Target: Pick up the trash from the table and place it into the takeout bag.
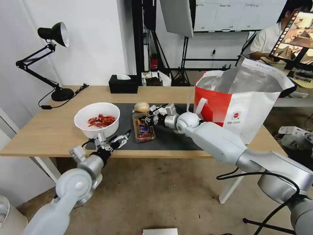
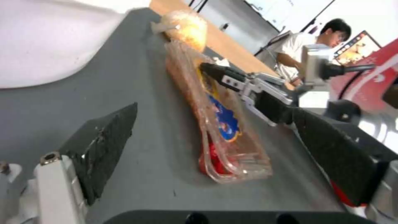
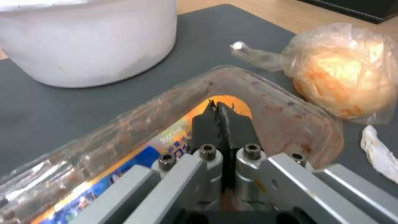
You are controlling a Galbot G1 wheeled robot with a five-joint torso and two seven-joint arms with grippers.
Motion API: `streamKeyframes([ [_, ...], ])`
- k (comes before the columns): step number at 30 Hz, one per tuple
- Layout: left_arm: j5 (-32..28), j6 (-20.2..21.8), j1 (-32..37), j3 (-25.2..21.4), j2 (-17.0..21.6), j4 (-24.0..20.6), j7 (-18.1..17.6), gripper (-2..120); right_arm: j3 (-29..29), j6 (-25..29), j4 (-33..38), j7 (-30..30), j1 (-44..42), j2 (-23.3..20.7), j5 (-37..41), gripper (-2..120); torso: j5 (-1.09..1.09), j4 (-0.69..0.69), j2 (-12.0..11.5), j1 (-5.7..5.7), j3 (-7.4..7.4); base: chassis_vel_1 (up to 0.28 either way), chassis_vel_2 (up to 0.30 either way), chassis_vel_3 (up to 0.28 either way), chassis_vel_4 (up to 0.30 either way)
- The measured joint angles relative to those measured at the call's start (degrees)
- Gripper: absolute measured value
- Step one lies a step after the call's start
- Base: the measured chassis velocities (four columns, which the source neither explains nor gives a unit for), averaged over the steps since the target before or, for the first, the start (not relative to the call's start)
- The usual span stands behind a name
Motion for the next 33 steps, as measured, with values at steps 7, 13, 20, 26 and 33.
streamKeyframes([
  [7, -0.6, 0.1, -2.2, 1.9, -0.3, 2.3, -1.4, 100, 0.0, -0.1, 0.5, 0.0, -0.6, -0.4, 0.0, 0, 0.0, 0.01, 0.0, -0.01, 0.0, 0.0, 0.0, 0.0, 0.0],
  [13, -1.4, 0.4, -4.1, 3.6, 0.0, 3.7, -2.0, 100, 0.1, -0.1, 1.0, -0.1, -1.2, -1.3, 0.0, 0, 0.0, 0.01, 0.0, 0.0, 0.0, 0.0, 0.0, 0.0, 0.0],
  [20, -2.9, 1.0, -5.8, 5.1, -0.3, 4.4, -2.0, 100, 0.4, -0.1, 1.8, -0.1, -1.4, -2.1, 0.1, 0, -0.01, 0.0, 0.0, -0.01, 0.0, 0.0, 0.0, 0.0, 0.0],
  [26, -4.6, 2.1, -7.2, 6.4, -1.2, 5.2, -3.0, 100, 0.7, -0.1, 2.2, -0.1, -1.7, -2.4, 0.2, 0, -0.01, 0.01, 0.0, -0.01, 0.0, 0.0, 0.0, 0.0, 0.0],
  [33, -8.2, 3.5, -8.5, 7.1, -1.7, 5.9, -5.2, 100, 0.9, -0.1, 2.3, 0.0, -1.8, -2.5, 0.2, 0, 0.0, 0.01, 0.0, -0.01, 0.0, 0.0, 0.0, 0.0, 0.0],
])
